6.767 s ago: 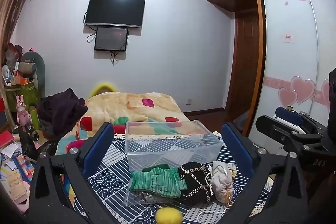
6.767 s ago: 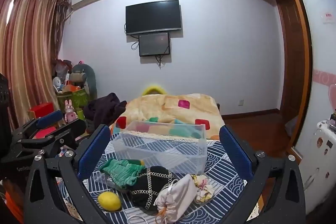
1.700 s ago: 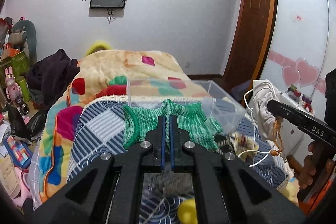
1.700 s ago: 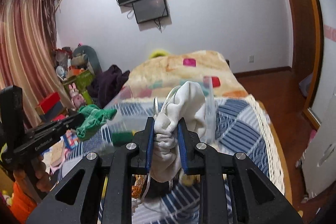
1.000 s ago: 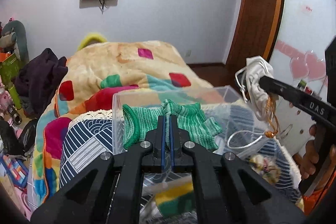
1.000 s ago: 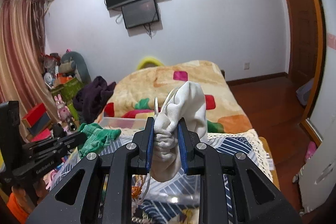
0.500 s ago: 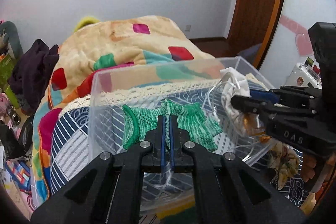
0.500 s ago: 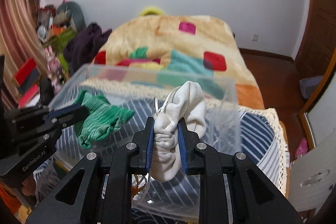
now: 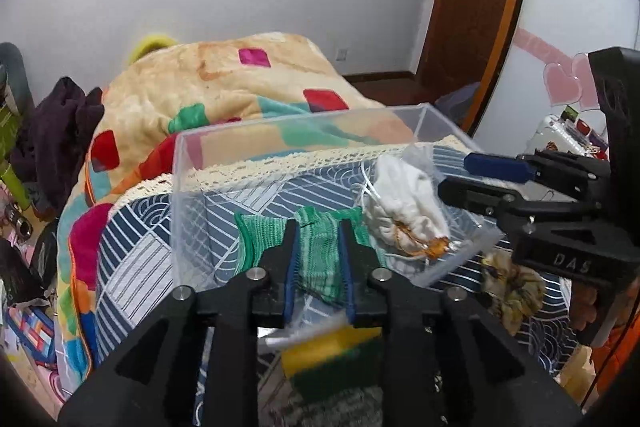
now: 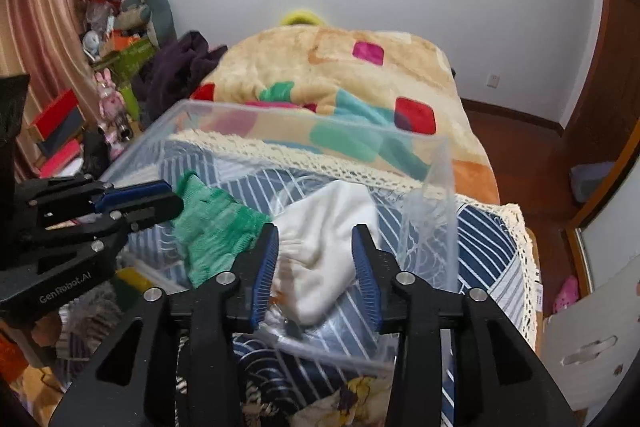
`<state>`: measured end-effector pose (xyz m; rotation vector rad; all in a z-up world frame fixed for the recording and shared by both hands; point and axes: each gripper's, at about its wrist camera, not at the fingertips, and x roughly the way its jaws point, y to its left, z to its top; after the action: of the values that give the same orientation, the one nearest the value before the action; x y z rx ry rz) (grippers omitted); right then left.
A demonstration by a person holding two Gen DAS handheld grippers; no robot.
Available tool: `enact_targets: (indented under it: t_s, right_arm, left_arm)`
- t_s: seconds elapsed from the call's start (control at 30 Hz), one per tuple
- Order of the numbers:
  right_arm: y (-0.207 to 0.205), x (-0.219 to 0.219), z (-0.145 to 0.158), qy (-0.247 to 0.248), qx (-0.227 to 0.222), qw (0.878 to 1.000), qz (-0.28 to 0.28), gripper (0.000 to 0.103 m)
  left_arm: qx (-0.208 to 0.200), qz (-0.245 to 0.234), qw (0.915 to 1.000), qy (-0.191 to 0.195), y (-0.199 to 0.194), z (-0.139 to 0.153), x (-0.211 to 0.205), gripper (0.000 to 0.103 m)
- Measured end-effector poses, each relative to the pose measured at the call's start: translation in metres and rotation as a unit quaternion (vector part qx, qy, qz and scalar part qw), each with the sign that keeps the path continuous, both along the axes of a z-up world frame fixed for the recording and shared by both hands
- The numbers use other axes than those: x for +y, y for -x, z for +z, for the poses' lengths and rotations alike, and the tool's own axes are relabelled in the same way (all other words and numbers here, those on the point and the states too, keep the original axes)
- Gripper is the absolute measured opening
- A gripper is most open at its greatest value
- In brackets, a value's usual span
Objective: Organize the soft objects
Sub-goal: 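Drop white bag into clear box with right tool while left tool drops green cloth, then grasp yellow-green sponge with left tool while right tool grasps black knit hat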
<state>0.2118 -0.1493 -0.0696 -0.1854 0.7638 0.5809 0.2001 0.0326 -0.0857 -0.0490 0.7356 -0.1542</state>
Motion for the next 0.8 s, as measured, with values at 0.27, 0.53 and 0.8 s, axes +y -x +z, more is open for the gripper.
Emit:
enact_targets:
  t_s: [0.27,0.53,0.8]
  right_arm:
    - [0.025,-0.014,0.028,-0.042,-0.051,0.998,-0.007,0.062]
    - [0.056,-0.014,0.025,-0.052,-0.071,0.996,0.003,0.078]
    - [0.061,-0.004,-0.01,-0.049,-0.02,0.998,0.029,0.078]
  left_arm:
    - [-0.046,0.003,0.9989,-0.004,0.041,0.022,-0.002,0.066]
    - [-0.042,0.018,0.9983,-0.037,0.068,0.006,0.0,0.081]
    - [0.019,0.019,0.9994,-0.022,0.065,-0.032,0.002,0.081]
